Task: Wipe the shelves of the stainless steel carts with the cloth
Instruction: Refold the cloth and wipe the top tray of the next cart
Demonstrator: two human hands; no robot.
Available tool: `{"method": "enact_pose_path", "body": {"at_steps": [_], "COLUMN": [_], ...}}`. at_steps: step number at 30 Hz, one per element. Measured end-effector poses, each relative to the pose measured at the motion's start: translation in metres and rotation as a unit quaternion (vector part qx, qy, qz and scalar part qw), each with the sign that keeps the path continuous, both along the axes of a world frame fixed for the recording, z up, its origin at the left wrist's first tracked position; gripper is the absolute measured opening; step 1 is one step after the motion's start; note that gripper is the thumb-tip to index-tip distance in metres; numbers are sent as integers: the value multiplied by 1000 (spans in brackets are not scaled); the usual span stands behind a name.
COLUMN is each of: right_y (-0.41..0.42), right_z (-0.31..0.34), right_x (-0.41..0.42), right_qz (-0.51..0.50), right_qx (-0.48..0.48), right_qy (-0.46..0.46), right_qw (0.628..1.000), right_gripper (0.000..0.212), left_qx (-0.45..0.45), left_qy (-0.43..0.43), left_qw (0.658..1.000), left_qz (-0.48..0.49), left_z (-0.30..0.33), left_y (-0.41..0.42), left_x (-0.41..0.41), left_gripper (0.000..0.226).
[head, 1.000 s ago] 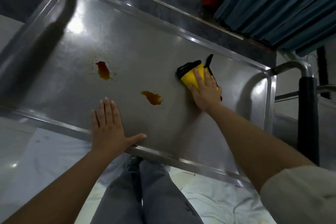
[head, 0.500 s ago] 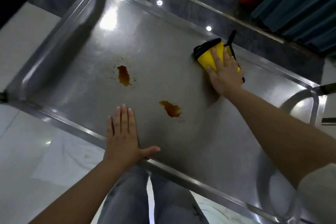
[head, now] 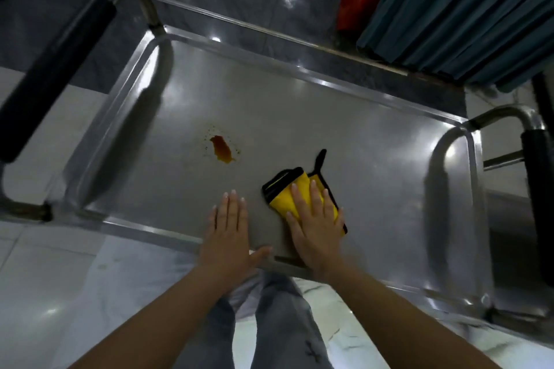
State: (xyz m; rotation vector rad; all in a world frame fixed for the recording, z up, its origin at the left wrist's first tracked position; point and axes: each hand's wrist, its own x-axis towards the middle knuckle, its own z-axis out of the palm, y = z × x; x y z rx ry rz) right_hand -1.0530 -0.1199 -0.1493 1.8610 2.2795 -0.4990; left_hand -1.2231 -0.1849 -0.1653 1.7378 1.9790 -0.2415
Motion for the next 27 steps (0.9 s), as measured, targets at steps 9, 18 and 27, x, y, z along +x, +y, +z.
{"method": "enact_pose_path", "body": {"at_steps": [9, 18, 27], "right_y": [32, -51, 26], "right_z": [8, -8, -14], "right_x": [-58, -61, -61], "right_qz": [-221, 25, 68], "right_qx": [-34, 53, 71], "right_qy": [75, -4, -21], "right_qw": [972, 998, 995], "right_gripper": [55, 61, 59], "left_qx": [6, 36, 73], "left_qy": [51, 51, 42], "left_qw": [998, 998, 996], "left_qz": [-30, -9, 21], "left_z": [12, -13, -23], "left_y": [-1, 0, -11], "left_x": [-93, -164, -159], "left_gripper": [112, 125, 118]}}
